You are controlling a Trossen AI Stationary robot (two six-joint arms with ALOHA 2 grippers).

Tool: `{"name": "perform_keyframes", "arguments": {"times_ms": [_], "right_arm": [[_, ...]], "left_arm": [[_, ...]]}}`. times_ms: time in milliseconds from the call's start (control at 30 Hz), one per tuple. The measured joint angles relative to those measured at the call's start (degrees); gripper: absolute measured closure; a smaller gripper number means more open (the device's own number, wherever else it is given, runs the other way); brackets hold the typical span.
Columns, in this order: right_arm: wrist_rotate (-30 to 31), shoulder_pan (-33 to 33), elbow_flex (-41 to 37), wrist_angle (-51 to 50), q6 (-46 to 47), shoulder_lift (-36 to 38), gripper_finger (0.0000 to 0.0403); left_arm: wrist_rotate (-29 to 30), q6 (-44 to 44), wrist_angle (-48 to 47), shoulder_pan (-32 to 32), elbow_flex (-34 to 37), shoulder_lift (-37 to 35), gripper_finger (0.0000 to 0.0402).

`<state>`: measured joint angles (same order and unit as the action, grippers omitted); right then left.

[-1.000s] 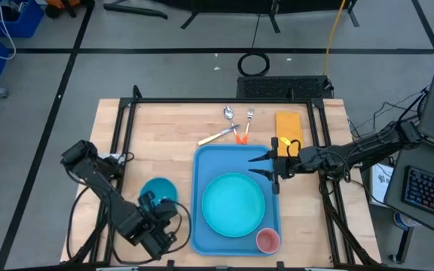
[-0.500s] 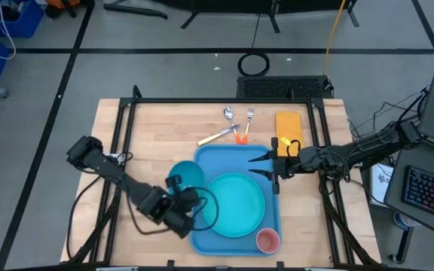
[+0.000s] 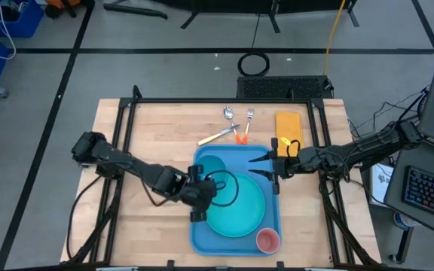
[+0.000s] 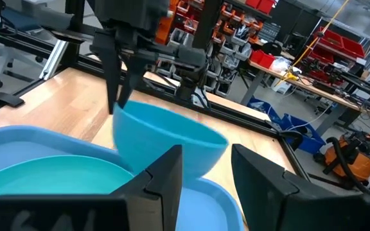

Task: Set up tray
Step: Put the blue bowl on the plate on the blue serving tray

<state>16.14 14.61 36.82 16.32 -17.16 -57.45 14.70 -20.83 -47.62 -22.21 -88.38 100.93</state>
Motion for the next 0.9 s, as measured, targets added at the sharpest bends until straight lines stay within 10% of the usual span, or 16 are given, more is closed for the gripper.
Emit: {"name": "perform_keyframes", "arguments": {"times_ms": [900], "right_arm": [[0.01, 0.1, 0.0, -1.22, 2.65, 0.02, 0.028]], "left_arm": [[-12.73, 9.66, 12.74, 1.81, 0.02, 10.49, 0.0394]]}}
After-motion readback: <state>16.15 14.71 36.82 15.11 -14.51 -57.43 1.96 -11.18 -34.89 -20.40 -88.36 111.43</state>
